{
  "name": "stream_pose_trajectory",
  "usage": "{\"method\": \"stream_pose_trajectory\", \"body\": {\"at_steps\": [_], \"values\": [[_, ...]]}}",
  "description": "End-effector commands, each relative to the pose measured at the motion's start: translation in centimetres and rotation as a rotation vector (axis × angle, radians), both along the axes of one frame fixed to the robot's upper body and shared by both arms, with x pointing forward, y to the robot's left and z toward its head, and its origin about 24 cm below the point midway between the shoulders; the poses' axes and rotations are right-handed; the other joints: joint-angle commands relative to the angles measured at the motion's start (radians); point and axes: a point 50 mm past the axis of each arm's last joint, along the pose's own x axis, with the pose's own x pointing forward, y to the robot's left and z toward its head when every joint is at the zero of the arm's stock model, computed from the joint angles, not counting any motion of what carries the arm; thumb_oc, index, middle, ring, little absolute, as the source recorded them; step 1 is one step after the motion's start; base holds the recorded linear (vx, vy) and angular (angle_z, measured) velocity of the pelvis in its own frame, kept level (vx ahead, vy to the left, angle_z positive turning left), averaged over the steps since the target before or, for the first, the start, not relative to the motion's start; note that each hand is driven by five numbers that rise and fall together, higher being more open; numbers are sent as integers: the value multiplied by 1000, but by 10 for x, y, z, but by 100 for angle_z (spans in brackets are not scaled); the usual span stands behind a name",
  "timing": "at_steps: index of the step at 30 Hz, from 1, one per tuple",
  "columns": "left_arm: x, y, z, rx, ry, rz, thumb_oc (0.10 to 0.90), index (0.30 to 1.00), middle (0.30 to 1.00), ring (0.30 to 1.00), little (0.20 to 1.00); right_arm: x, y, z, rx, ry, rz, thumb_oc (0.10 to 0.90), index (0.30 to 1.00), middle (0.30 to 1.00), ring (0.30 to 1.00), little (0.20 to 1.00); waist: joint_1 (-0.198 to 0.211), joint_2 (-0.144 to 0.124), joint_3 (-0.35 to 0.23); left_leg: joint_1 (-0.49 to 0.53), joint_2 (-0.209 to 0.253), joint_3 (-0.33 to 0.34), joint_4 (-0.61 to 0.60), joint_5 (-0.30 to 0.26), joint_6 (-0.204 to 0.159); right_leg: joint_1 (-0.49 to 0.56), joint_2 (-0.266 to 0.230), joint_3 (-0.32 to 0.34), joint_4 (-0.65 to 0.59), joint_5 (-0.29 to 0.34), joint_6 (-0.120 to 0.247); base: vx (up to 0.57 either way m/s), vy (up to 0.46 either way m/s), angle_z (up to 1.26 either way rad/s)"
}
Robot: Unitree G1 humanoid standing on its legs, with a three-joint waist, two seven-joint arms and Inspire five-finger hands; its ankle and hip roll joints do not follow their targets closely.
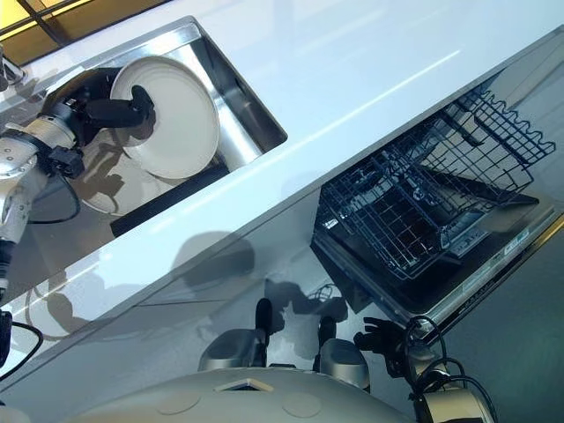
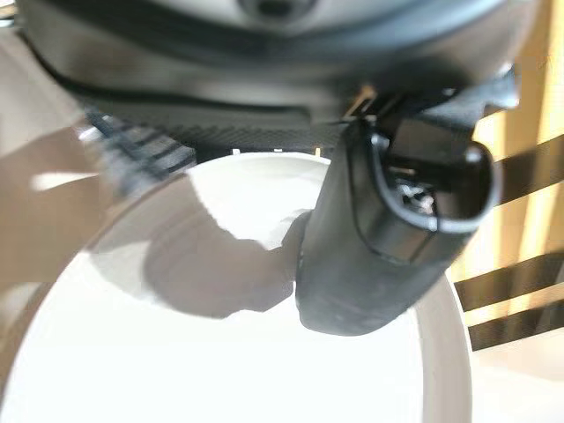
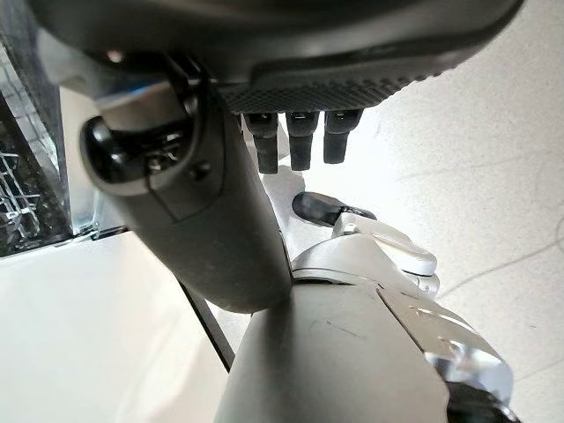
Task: Pick up plates and place into dishwasher.
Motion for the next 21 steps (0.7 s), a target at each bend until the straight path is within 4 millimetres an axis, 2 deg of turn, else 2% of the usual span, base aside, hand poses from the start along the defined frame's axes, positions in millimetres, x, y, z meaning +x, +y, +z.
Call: {"method": "stream_pose_trajectory", "body": {"at_steps": [1,4,7,8,10,13,17,19,21], "values": [[-19,17,79,-109,-504,136,100,300,300,300,200,-31,-23,1,-58,69,-13,800,900,900,900,900,-11,70,-143,16,-88,-3,30,-150,60,-108,45,19,128,-89,42,0,0,0],[-25,19,90,-91,-594,193,100,300,300,300,200,-25,-21,2,-71,25,39,800,900,900,900,900,-14,69,-150,24,-84,-1,21,-150,58,-99,46,19,121,-92,39,-4,-33,-4],[-34,18,107,-23,-705,246,100,300,300,300,200,-6,-11,8,-64,-89,212,800,900,900,900,900,-21,66,-155,33,-79,5,15,-150,56,-92,44,14,117,-94,38,-18,-60,0],[-37,17,113,-19,-749,263,100,300,300,300,200,7,-2,12,-12,-145,259,800,900,900,900,900,-24,63,-156,34,-76,8,14,-151,56,-91,43,13,118,-96,38,-28,-81,0],[-41,15,120,23,-803,281,100,300,300,300,200,23,13,20,111,-215,239,800,900,900,900,900,-33,59,-160,37,-73,14,11,-151,54,-89,42,8,116,-99,37,-34,-96,-1],[-47,12,126,99,-898,312,100,300,300,300,200,37,42,34,480,-301,53,800,900,900,900,900,-50,53,-170,42,-69,22,8,-152,51,-83,41,2,109,-102,36,-34,-95,-2],[-52,4,124,179,-1000,322,100,300,300,300,200,46,83,49,1015,-355,-406,800,900,900,900,900,-68,52,-186,47,-66,33,2,-154,48,-77,44,1,96,-100,36,-36,-63,0],[-54,-3,121,222,-1033,321,100,300,300,300,200,49,101,58,1212,-345,-544,800,900,900,900,900,-80,55,-191,47,-63,41,2,-156,47,-75,44,0,87,-95,39,-37,-28,-3],[-56,-12,116,301,-1061,327,100,300,300,300,200,50,114,66,1314,-326,-617,800,900,900,900,900,-93,58,-197,46,-60,53,2,-157,47,-74,44,3,79,-89,41,-36,-12,-5]]}}
